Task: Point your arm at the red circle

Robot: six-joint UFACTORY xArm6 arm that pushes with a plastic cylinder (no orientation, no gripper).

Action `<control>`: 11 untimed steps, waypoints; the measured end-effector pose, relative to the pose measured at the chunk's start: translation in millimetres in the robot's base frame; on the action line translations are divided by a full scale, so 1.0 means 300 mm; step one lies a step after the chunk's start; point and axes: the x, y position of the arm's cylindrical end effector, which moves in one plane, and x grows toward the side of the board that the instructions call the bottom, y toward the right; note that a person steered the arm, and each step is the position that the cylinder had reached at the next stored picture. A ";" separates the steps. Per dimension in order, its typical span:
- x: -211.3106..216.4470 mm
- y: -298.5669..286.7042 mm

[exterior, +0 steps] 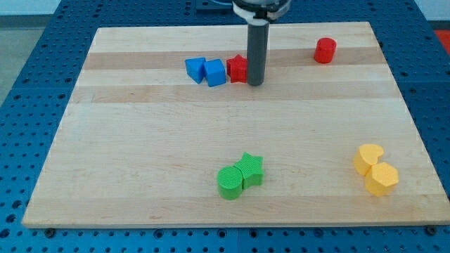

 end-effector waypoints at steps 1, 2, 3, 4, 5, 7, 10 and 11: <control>0.053 -0.003; 0.053 0.040; 0.053 0.199; 0.053 0.412; 0.053 0.619; -0.079 0.892; -0.312 0.658; -0.289 0.567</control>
